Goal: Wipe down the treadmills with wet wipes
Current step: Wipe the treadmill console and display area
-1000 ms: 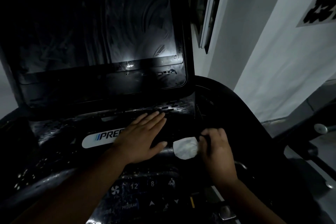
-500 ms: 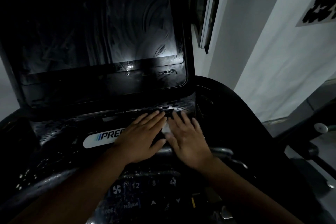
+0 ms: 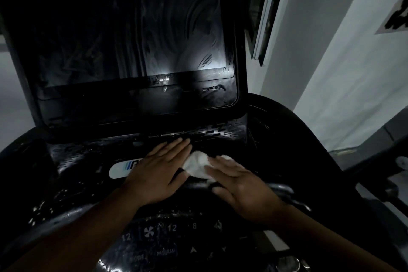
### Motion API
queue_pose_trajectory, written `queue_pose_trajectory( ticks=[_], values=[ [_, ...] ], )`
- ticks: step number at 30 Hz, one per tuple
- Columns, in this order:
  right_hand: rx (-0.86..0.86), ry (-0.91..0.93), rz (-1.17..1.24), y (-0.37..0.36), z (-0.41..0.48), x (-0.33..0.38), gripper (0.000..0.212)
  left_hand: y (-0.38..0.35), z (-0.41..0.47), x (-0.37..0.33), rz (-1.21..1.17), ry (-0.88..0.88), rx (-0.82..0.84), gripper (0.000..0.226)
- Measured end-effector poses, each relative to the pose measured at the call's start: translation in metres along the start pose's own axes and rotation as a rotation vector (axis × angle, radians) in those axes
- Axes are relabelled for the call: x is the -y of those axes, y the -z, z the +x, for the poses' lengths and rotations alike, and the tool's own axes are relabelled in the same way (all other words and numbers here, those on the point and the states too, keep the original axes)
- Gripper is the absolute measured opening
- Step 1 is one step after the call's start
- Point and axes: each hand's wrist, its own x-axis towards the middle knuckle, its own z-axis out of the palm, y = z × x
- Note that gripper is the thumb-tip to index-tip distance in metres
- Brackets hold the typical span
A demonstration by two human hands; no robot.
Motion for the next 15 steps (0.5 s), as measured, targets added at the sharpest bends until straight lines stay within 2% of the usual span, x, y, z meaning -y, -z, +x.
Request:
queue_pose_trajectory(
  ticks=[2, 4, 7, 10, 12, 13, 15],
  values=[
    [-0.048, -0.077, -0.035, 0.014, -0.02, -0.027, 0.06, 0.0, -0.001, 0.0, -0.003, 0.012, -0.01, 0.075],
    [-0.101, -0.23, 0.025, 0.023, -0.021, -0.036, 0.063, 0.001, 0.0, -0.001, -0.017, 0.013, 0.0, 0.074],
    [-0.128, -0.13, 0.178, 0.017, -0.007, -0.014, 0.056, 0.0, 0.0, -0.001, 0.009, 0.013, -0.007, 0.074],
    [-0.264, -0.084, 0.237, 0.011, -0.013, -0.01, 0.033, 0.001, 0.0, -0.001, 0.01, 0.017, 0.009, 0.076],
    [-0.396, -0.259, 0.202, 0.013, -0.02, -0.015, 0.017, 0.002, 0.0, -0.002, 0.008, 0.017, 0.023, 0.076],
    [-0.418, -0.343, 0.196, 0.014, -0.022, -0.013, 0.02, 0.003, 0.0, -0.002, 0.006, 0.016, 0.026, 0.076],
    [-0.387, -0.371, 0.196, 0.012, -0.022, -0.004, 0.034, 0.003, 0.0, -0.002, 0.002, 0.014, 0.018, 0.076]
  ],
)
